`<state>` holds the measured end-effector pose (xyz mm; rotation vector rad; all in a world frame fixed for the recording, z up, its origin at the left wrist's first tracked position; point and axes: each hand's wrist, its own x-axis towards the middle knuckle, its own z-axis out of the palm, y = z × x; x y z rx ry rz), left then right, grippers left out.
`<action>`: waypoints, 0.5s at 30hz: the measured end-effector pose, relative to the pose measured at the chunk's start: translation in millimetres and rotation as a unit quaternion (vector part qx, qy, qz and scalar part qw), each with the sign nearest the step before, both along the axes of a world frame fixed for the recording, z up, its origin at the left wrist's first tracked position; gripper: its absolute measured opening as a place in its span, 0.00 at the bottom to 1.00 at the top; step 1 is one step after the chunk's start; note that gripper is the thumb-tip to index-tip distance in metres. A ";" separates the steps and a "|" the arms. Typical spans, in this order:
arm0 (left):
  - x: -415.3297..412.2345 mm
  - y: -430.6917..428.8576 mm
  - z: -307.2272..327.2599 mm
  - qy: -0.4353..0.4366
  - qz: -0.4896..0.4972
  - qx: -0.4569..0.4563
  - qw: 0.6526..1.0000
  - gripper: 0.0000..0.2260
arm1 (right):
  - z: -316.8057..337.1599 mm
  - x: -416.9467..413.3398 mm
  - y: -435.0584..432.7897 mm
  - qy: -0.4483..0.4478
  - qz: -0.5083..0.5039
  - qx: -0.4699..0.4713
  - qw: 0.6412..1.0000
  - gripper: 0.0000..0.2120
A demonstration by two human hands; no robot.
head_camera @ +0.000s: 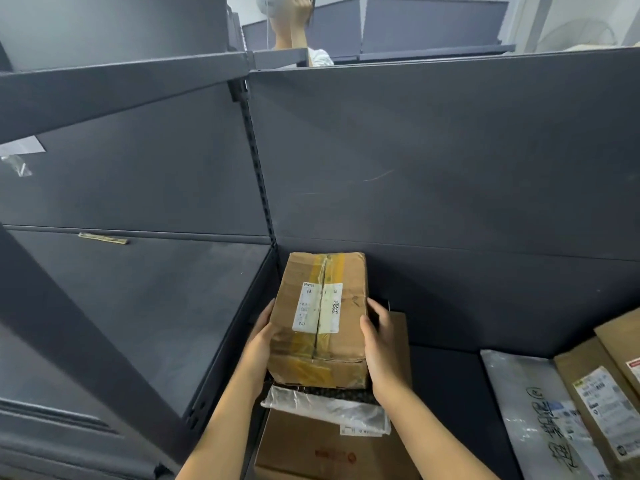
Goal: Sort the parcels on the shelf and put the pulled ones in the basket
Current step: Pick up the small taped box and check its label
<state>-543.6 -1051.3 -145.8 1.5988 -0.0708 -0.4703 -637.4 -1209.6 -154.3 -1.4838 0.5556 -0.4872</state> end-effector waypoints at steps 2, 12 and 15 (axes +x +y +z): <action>-0.6 0.5 0.9 -0.012 -0.012 0.003 1.000 0.17 | -0.4 -1.9 -0.9 0.000 0.003 -0.001 1.000 0.18; 5.9 7.7 24.6 -0.030 0.020 0.004 0.999 0.23 | 1.2 -8.2 -19.3 0.005 0.000 0.003 1.000 0.22; 6.3 -0.3 37.7 -0.112 0.006 0.068 0.991 0.23 | 6.2 -12.0 -29.0 -0.003 -0.015 -0.003 1.000 0.21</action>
